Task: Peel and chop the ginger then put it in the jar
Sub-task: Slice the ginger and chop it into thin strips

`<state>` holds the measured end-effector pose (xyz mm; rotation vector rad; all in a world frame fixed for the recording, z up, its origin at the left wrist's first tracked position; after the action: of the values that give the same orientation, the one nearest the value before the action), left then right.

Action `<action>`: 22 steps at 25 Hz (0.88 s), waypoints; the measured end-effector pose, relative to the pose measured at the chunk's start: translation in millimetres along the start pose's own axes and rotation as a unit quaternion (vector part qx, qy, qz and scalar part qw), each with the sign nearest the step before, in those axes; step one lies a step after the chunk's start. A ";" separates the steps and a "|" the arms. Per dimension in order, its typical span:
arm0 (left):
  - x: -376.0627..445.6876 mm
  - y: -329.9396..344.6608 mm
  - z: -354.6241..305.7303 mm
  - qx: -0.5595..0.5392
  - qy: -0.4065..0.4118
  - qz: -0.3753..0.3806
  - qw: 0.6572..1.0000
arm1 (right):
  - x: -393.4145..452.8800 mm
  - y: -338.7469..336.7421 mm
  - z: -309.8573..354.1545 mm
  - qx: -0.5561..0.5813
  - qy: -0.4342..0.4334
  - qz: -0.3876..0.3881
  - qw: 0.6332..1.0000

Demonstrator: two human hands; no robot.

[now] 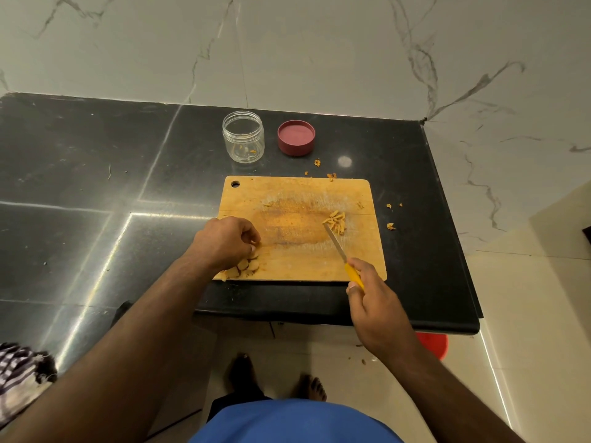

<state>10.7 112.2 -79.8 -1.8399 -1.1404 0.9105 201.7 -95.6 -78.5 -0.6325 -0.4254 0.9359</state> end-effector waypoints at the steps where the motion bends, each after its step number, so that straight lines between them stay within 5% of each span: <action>1: -0.4 -1.3 0.3 0.007 0.004 -0.004 1.000 | -1.3 2.3 0.3 -0.004 0.003 0.006 1.000; 7: -0.5 -19.3 10.6 -0.009 -0.004 -0.060 0.998 | -5.6 11.1 14.7 0.002 -0.018 0.030 0.999; 22: -5.2 -7.9 -0.4 0.146 0.048 -0.026 0.988 | 1.4 23.6 35.5 0.012 -0.044 0.053 0.998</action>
<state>6.3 109.6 -71.7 -1.5909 -0.9365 0.8970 167.2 -73.0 -67.7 -0.5972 -0.4621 1.0723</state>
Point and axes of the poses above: each hand's wrist, its own x-axis towards the middle knuckle, its own y-axis out of the palm, z = x × y, the point moved 10 cm from there along x, towards the middle knuckle, and after that the axes turned 13 degrees about -z, right-handed, at the moved point
